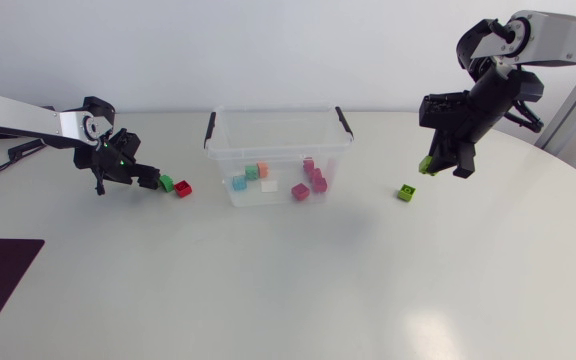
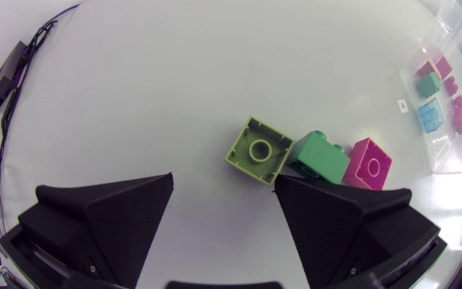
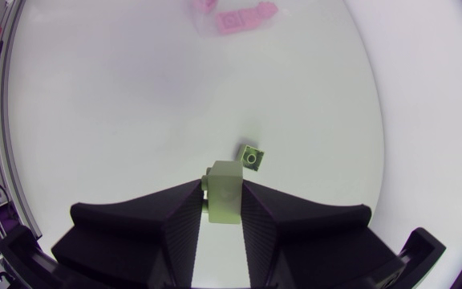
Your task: Pick up the duplo bricks and place them in the container
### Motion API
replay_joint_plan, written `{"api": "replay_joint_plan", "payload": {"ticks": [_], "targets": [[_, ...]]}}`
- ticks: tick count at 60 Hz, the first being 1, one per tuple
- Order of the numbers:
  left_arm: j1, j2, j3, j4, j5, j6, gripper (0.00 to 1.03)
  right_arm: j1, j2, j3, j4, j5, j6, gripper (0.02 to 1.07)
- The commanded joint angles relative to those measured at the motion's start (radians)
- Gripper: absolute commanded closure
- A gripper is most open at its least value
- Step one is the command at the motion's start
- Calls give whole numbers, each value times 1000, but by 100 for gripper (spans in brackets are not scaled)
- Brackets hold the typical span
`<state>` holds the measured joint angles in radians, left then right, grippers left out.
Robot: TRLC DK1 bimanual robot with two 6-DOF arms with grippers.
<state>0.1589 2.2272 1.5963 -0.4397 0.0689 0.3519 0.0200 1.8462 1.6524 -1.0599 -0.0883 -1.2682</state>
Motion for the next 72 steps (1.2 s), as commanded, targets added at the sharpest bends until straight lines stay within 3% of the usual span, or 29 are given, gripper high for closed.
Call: {"api": "replay_joint_plan", "payload": {"ticks": [1, 16, 32, 45, 49, 64, 72], "targets": [[5, 0, -24, 13, 0, 29, 15, 34, -39, -11, -28, -16, 15, 88], [-9, 14, -4, 53, 25, 81, 15, 161, -77, 29, -35, -39, 104, 88], [-1, 72, 57, 56, 121, 124, 17, 253, -36, 178, -22, -105, 239, 88], [-5, 106, 93, 56, 161, 150, 45, 287, 22, 234, 100, -153, 366, 88], [-7, 115, 100, 56, 177, 150, 66, 302, 41, 236, 164, -157, 411, 88], [-13, 77, 62, 12, 215, 196, 71, 353, 153, 274, 377, -159, 561, 87], [4, 28, 34, -2, 221, 214, 71, 365, 203, 299, 428, -157, 606, 79]]}}
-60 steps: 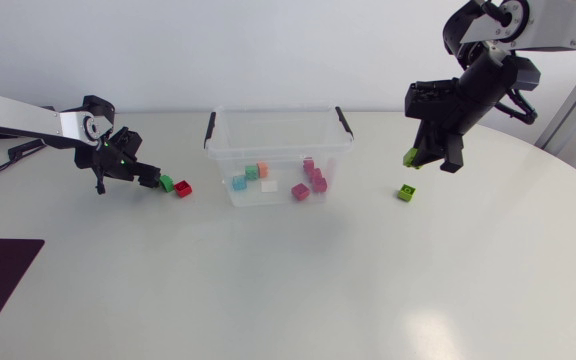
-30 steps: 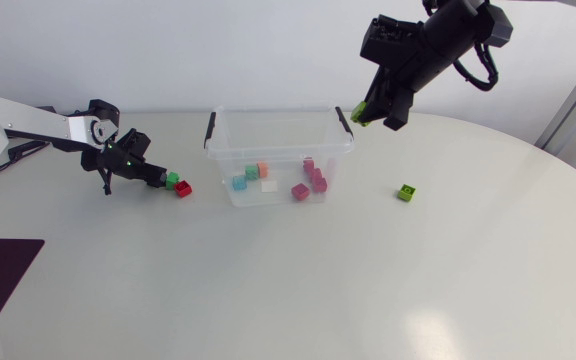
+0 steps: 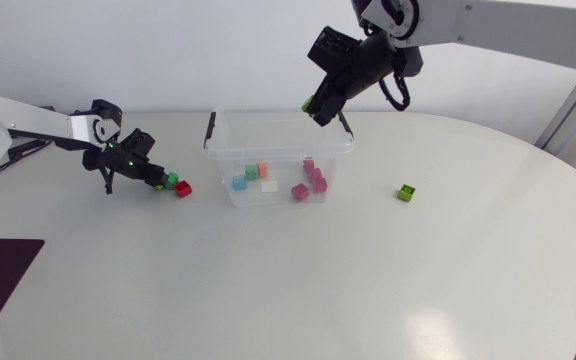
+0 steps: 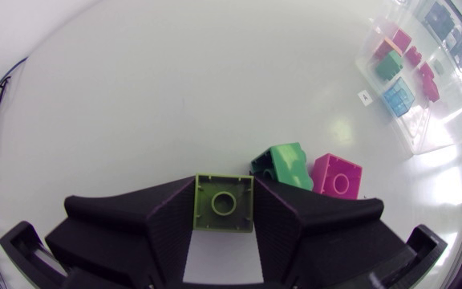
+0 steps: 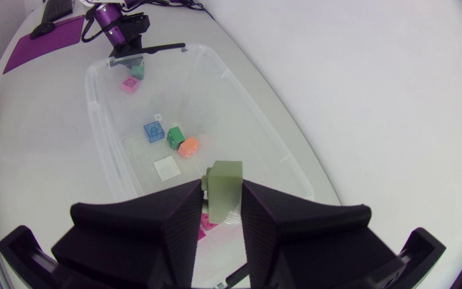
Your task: Pick up the duplo bricks and place them in the container
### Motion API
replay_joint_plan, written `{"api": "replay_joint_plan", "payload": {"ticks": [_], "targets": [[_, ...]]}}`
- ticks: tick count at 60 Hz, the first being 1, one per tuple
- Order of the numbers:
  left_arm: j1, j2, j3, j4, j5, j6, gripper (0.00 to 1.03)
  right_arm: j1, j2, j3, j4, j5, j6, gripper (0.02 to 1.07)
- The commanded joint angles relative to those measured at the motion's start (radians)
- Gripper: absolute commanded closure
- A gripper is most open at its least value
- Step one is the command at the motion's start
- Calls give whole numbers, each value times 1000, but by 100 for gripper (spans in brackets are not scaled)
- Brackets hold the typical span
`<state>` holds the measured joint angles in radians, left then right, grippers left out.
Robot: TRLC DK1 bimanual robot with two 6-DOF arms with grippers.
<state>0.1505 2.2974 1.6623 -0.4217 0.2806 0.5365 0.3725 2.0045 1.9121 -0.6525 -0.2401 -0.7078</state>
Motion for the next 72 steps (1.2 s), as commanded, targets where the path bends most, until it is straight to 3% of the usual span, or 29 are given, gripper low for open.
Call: {"api": "replay_joint_plan", "payload": {"ticks": [1, 2, 4, 5, 12, 24, 40, 58, 72], "targets": [[17, -56, -36, -22, 9, 31, 71, 13, 48, 42, 25, -5, 50, 78], [18, -58, -38, -23, 9, 31, 71, 13, 50, 44, 27, -5, 53, 76], [23, -82, -47, -29, 9, 39, 71, 13, 65, 54, 36, -2, 67, 63], [26, -98, -52, -34, 9, 40, 71, 14, 71, 57, 40, 1, 73, 51], [41, -181, -58, -74, 25, 49, 71, 13, 73, 67, 51, 5, 102, 10], [12, -346, -53, -135, 74, 17, 71, -18, -36, -27, 76, 5, 145, 8], [-177, -472, -30, -181, 114, -104, 71, -127, -291, -320, 162, 7, 179, 8], [-327, -452, 62, -180, 135, -214, 71, -317, -397, -538, 186, -19, 179, 8], [-390, -326, 172, -175, 134, -244, 71, -415, -342, -571, 179, -51, 116, 8]]}}
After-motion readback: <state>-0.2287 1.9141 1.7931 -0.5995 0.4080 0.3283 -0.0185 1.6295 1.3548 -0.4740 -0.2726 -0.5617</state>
